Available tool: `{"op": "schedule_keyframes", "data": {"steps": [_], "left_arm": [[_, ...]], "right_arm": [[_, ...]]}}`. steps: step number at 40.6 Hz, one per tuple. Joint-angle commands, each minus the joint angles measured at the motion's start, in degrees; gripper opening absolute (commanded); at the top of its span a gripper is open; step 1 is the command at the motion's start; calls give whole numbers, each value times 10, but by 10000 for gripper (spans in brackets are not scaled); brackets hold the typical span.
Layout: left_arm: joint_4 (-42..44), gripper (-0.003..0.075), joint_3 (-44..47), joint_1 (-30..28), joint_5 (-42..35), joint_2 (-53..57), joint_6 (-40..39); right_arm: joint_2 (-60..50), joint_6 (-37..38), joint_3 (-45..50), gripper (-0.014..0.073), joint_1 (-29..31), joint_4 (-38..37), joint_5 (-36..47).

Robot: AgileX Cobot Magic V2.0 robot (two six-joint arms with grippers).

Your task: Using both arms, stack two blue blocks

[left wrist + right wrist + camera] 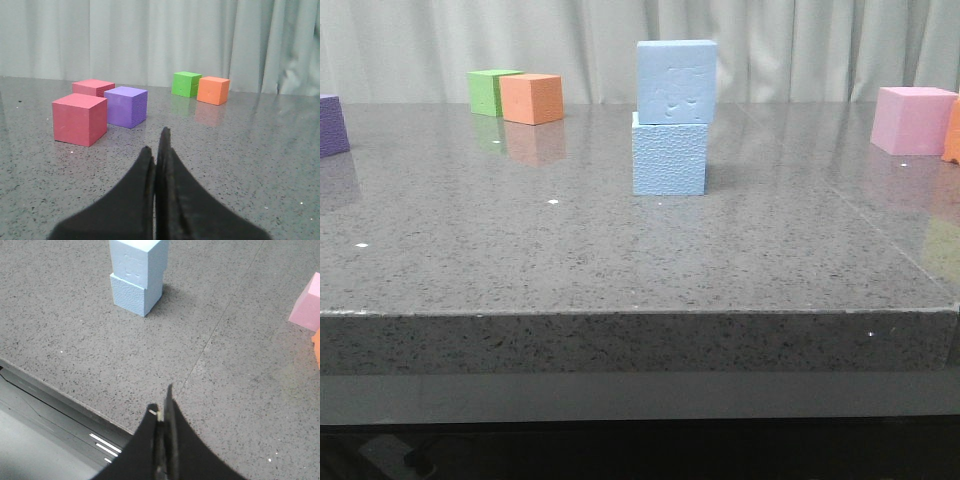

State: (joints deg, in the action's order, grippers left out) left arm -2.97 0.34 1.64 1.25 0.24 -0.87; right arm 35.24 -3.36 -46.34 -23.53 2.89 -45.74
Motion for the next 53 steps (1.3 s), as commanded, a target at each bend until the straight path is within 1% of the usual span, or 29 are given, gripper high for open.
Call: {"op": "schedule_keyframes", "data": {"steps": [1,20,24,28,35,42,46,51,53], "left_arm": [[-4,-20,2,0,-48,10,-3],[-4,-20,2,0,-48,10,-3],[-4,-20,2,-1,-48,10,-3],[-4,-20,2,-1,-48,10,-3],[-4,-20,2,-1,-48,10,-3],[-4,-20,2,-1,-48,10,-3],[-4,-20,2,-1,-48,10,-3],[-4,-20,2,-1,-48,10,-3],[-4,-20,2,-1,-48,10,-3]], "right_arm": [[1,0,-15,-119,2,-6,42],[-7,0,-4,-119,2,-6,45],[-39,0,35,-119,37,-2,68],[-94,0,104,-118,86,5,130],[-220,0,257,-118,159,5,282],[-306,0,386,-118,206,8,401],[-336,0,436,-118,223,8,441],[-360,0,477,-118,239,8,489],[-367,0,476,-118,242,8,480]]}}
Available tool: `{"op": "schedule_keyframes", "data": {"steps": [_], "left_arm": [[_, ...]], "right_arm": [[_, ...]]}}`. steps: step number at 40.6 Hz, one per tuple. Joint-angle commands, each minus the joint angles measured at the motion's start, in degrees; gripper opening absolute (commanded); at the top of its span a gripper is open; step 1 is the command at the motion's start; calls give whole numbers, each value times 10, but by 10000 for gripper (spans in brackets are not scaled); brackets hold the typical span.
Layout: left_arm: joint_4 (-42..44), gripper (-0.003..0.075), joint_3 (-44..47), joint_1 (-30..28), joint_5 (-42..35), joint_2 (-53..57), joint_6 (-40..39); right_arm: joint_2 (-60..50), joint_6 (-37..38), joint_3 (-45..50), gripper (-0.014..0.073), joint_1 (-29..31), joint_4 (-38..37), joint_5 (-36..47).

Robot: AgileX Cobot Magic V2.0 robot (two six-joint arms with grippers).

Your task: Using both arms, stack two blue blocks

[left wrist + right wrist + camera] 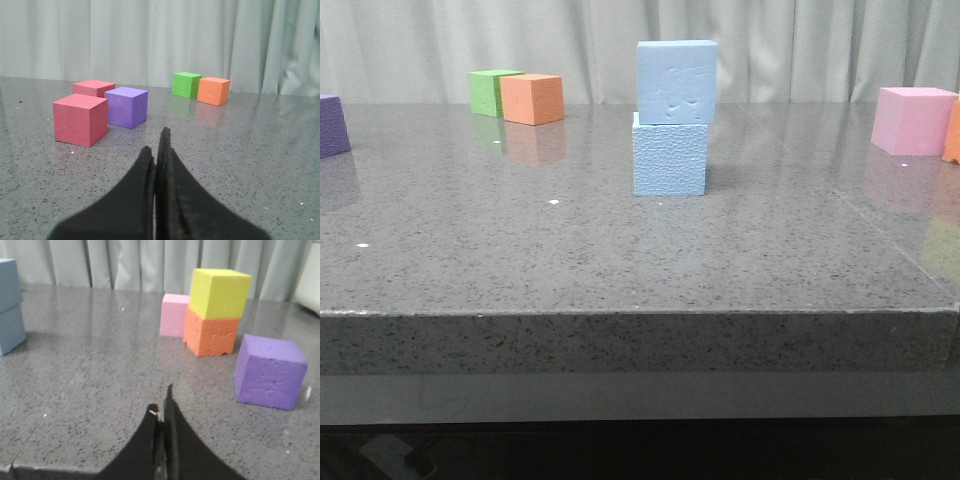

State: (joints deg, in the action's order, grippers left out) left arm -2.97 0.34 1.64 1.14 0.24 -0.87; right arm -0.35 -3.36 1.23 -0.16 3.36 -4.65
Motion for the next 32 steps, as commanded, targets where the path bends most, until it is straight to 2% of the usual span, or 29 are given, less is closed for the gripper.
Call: {"op": "schedule_keyframes", "data": {"steps": [1,32], "left_arm": [[-4,-20,2,-1,-47,10,-3],[-4,-20,2,-1,-47,10,-3]], "right_arm": [[-13,0,0,-118,10,3,73],[-13,0,0,-118,19,3,73]]}}
